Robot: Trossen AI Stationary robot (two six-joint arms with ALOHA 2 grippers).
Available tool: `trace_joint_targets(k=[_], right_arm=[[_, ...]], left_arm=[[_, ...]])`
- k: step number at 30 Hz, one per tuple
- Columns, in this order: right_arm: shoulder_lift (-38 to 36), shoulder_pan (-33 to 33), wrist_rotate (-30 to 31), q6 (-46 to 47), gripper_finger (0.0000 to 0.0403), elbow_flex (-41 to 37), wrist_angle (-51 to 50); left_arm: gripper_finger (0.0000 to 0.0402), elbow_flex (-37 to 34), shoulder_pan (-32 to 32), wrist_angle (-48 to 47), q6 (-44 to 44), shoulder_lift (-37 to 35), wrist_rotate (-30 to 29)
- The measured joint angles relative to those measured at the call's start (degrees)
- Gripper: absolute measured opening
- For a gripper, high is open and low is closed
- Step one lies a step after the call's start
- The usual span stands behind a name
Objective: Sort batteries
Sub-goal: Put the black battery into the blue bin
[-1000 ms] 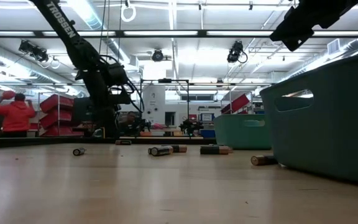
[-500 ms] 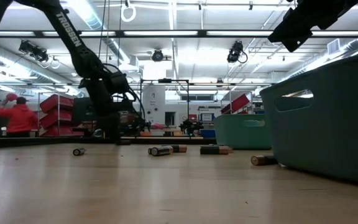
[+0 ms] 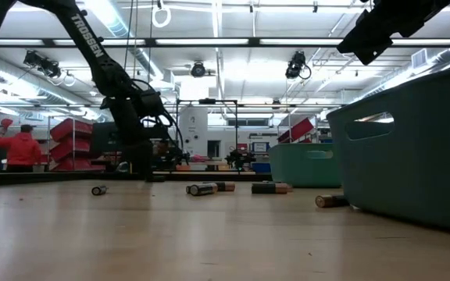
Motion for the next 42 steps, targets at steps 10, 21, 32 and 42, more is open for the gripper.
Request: trace_joint_targets(k=[10,21,32,42], right_arm=[[0.0,0.0,0.0,-0.7,0.0072,0.0,0.3],[0.0,0.0,2.5,-4.2,0.0072,0.0,5.9],[5.5,-0.3,9.9,-20.6,0.0072,0.0,28.1],[19.2,-0.5,21.0,-33.8,0.0073,0.0,56.4]], left_arm=[[0.0017,-0.6,-5.1,-1.9,-0.9,-4.3,-7.2],[0.0017,-0.4,-11.6,1.1,-4.7,-21.2,6.9],[0.0017,-0.5,-27.5,22.6,-11.8,-25.1,15.5],[0.0017,-1.9,-42.9,41.0,-9.8,-23.5,3.9]])
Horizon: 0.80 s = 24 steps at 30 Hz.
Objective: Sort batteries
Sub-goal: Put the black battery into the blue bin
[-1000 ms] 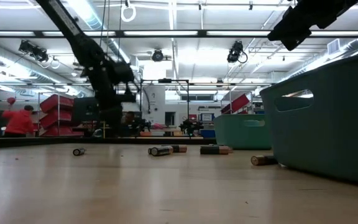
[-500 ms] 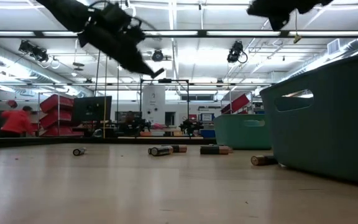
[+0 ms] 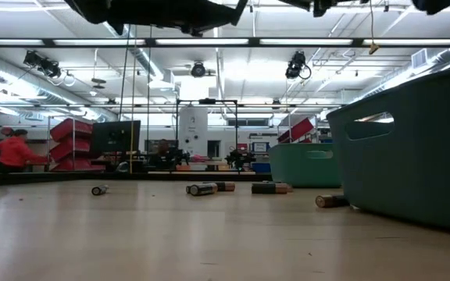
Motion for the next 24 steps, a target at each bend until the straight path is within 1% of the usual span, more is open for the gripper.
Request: trace_joint_targets(k=[3,6,9,13,16,19,24], right_arm=[[4.1,0.1,0.5,-3.3,0.0075,0.0,8.1],[7.5,0.2,5.1,-3.7,0.0076,0.0,15.7],[10.5,0.1,5.6,-5.6,0.0076,0.0,21.5],[13.4,0.2,5.9,-8.1,0.0081,0.0,28.2],[14.8,0.2,7.8,-9.9,0.009,0.0,31.5],[14.9,0.0,9.8,-10.6,0.0102,0.0,32.3],[14.9,-0.7,9.6,-10.3,0.0119,0.0,32.9]], left_arm=[[0.0017,-1.5,-1.9,3.8,1.1,1.4,-1.8],[0.0017,-2.8,-3.0,8.2,1.3,2.1,-2.5],[0.0017,-4.2,-3.7,12.2,1.3,2.4,-3.5],[0.0017,-4.6,-4.0,13.1,1.3,2.4,-3.8],[0.0017,-4.6,-4.2,12.9,1.3,2.4,-4.4],[0.0017,-4.6,-4.3,13.0,1.3,2.4,-4.5],[0.0016,-4.6,-4.5,13.2,1.3,2.6,-4.7]])
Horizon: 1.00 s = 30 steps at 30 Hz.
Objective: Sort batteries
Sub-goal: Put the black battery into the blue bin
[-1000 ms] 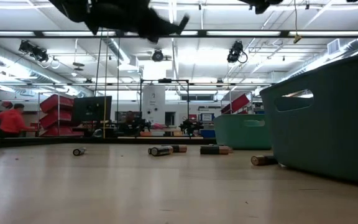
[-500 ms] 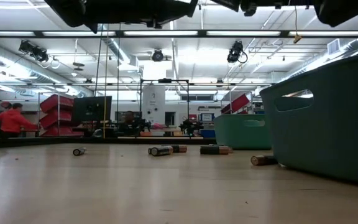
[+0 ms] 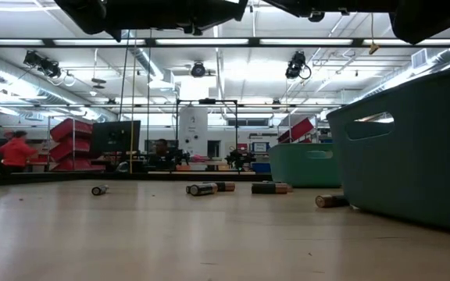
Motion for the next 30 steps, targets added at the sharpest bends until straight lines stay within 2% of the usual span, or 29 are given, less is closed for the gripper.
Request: trace_joint_targets(k=[12,19,26,30], right_arm=[[0.0,-0.7,-1.2,1.1,0.0127,0.0,-0.3],[0.0,-0.9,-1.2,1.0,0.0125,0.0,-0.6],[0.0,-1.3,-1.2,1.0,0.0094,0.0,-0.6],[0.0,-1.4,-1.2,1.1,0.0059,0.0,-0.8]], left_arm=[[0.0016,0.0,-0.6,15.4,-0.1,8.2,0.1],[0.0016,0.0,-0.6,16.8,-0.1,8.8,0.2],[0.0017,0.0,-0.6,16.7,0.0,8.8,0.2],[0.0045,0.0,-0.6,16.6,-0.2,8.8,0.1]])
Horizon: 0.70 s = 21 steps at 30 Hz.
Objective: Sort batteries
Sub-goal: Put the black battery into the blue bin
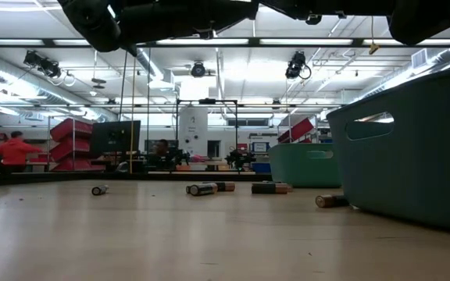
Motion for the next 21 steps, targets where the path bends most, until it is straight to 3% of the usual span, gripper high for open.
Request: trace_joint_targets(k=[3,8,21], right_arm=[[0.0,0.0,0.0,0.0,0.0035,0.0,-0.1],[0.0,0.0,0.8,-0.1,0.0034,0.0,-0.7],[0.0,0.5,1.8,-0.5,0.0036,0.0,0.0]], left_arm=[[0.0073,0.0,0.0,-0.1,-0.1,0.0,0.0],[0.0108,0.0,0.0,-0.4,-3.0,0.0,0.1],[0.0129,0.0,0.1,-4.4,-5.8,0.0,-0.4]])
